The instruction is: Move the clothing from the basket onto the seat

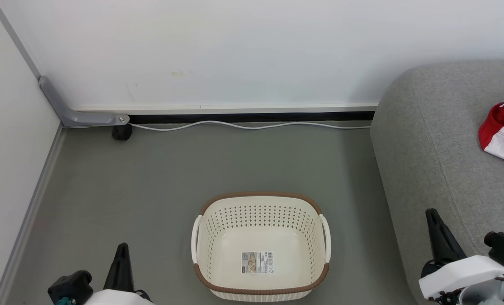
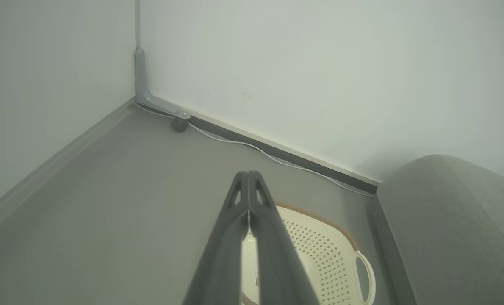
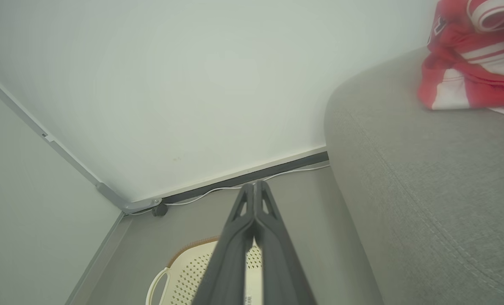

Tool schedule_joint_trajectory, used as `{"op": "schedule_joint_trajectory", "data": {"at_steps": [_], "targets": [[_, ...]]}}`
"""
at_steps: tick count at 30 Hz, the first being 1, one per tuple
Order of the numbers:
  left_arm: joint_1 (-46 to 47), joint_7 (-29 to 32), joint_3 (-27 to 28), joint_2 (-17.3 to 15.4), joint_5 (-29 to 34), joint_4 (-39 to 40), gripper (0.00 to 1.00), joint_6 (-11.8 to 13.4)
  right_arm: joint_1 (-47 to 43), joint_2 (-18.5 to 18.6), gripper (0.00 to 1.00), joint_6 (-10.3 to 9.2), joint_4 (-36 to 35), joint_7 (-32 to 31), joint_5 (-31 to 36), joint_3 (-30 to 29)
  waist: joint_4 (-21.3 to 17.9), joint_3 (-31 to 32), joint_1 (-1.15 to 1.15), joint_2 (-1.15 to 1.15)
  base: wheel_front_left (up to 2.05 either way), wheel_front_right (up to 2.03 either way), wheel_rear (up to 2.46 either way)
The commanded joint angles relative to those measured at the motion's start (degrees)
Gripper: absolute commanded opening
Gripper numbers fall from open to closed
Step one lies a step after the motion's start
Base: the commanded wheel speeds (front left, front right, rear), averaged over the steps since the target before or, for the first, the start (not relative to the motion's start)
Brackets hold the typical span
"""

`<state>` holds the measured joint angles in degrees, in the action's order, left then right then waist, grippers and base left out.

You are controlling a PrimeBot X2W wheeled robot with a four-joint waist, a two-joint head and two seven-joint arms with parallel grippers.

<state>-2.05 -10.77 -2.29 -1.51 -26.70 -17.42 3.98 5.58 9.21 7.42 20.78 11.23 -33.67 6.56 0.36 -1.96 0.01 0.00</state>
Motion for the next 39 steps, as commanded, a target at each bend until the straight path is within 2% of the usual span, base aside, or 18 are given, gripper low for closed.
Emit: {"op": "schedule_joint_trajectory", "data": {"at_steps": [1,39], "targets": [[2.3,0.3,0.9,-0.7,-1.9,1.6,0.0,-0.7,1.6,0.5,0.0,0.01,-1.9,-0.6,-1.8,-0.5,0.0,0.0,-0.01,0.0,0.0,0.0,0.0],[4.6,6.7,3.9,-0.9,-25.9,2.3,0.0,-4.8,1.2,-1.9,0.0,0.03,-3.7,-6.9,-23.4,-5.1,-0.1,0.7,-0.01,0.0,0.0,0.0,0.0]]}}
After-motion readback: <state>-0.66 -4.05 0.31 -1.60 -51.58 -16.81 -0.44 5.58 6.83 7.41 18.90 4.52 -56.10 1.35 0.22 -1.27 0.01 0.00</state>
